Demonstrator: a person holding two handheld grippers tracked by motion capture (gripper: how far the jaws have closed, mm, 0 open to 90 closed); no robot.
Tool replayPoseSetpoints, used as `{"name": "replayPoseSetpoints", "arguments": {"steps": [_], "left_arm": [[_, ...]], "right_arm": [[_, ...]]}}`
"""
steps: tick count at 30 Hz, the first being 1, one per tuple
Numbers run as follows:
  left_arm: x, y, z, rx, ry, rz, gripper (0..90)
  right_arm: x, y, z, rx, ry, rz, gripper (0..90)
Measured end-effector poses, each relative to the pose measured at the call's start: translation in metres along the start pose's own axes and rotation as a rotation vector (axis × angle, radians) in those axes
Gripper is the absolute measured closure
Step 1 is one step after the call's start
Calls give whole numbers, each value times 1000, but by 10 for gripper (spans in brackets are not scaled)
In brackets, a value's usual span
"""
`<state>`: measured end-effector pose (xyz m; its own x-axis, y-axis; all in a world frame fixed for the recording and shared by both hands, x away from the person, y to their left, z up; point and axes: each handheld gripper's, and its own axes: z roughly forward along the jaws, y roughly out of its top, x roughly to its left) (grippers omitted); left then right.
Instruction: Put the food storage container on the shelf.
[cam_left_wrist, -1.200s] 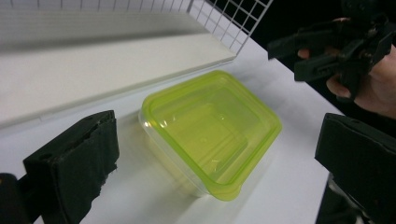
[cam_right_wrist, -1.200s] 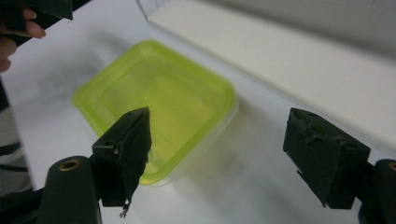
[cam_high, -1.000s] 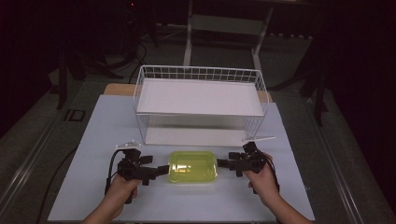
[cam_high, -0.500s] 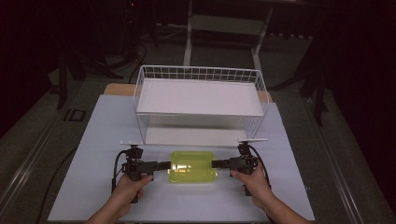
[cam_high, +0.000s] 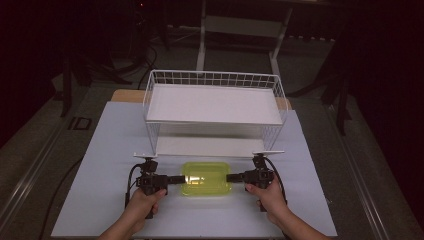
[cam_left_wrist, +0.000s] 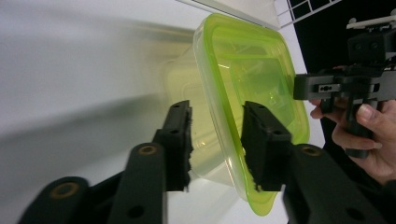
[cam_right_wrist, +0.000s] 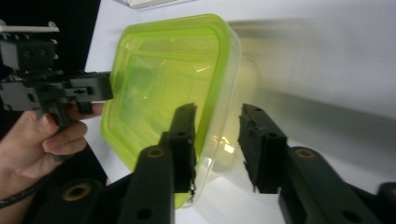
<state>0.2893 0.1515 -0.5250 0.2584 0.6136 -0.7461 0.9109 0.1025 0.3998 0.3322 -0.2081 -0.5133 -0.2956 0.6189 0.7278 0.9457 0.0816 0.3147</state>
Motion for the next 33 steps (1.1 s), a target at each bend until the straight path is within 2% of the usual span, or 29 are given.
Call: {"name": "replayPoseSetpoints", "arguments": {"steps": [2,5,10,18,21,23,26,33], "left_arm": [[-2,0,0,-3,-1,12,696],[-7,0,0,-3,25,29,739],[-9,-2,0,-8,38,26,747],[-13,-3,-2,-5,31,-3,785],[-18,-4,-3,-8,32,11,806],[-19,-3,-4,-14,25,4,807],[-24,1,-4,-27,31,18,808],[-34,21,-3,-70,0,42,813]], "right_arm": [[3,-1,0,-7,-2,-9,746],[6,-2,0,-13,-15,-1,756],[9,-4,0,-25,-27,8,762],[14,-7,-2,-28,-39,0,786],[17,-7,-6,-45,-44,-15,800],[19,-6,-9,-57,-47,-30,800],[23,-5,-13,-78,-58,-50,800],[29,6,-28,-157,-49,-72,803]]}}
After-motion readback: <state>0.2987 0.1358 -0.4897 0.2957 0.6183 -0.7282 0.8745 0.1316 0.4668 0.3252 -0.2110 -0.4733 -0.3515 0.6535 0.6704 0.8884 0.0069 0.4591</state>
